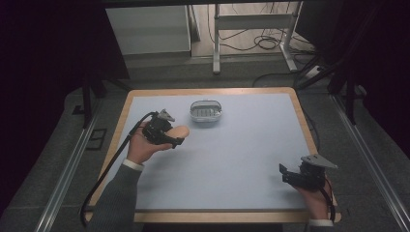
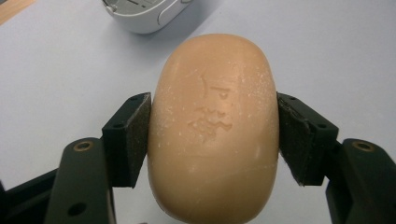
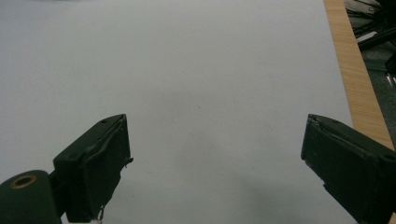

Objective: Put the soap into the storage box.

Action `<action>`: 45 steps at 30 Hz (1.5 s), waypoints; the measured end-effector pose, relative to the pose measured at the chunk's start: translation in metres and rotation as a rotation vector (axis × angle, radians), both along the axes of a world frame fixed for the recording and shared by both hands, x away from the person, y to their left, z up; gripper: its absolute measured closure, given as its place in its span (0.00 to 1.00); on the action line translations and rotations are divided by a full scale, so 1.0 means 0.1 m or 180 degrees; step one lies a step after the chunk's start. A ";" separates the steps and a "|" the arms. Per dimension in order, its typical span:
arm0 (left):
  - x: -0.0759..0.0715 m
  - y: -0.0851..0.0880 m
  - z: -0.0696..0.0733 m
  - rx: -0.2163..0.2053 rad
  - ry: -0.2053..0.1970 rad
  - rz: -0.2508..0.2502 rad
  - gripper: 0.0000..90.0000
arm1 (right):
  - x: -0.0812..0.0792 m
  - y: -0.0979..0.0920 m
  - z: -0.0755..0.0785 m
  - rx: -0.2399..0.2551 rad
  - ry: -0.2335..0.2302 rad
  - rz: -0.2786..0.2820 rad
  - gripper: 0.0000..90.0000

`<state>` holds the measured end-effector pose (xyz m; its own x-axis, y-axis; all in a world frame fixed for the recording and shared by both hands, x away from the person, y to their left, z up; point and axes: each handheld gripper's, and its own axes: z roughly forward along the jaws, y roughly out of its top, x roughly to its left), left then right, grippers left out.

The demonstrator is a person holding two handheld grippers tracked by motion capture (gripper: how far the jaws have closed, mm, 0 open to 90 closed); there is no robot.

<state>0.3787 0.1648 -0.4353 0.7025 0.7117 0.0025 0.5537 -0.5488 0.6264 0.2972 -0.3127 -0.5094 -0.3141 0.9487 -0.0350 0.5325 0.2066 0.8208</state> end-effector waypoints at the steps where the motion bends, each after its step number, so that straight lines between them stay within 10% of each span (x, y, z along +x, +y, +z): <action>1: 0.00 0.00 0.00 0.0000 0.0000 0.0000 0.36 | 0.00 0.00 0.00 0.0000 0.0000 0.0000 0.09; 45: 0.39 -0.21 0.06 0.0014 -0.0035 -0.0050 0.36 | 0.01 0.00 -0.02 -0.0040 0.0016 -0.0009 0.09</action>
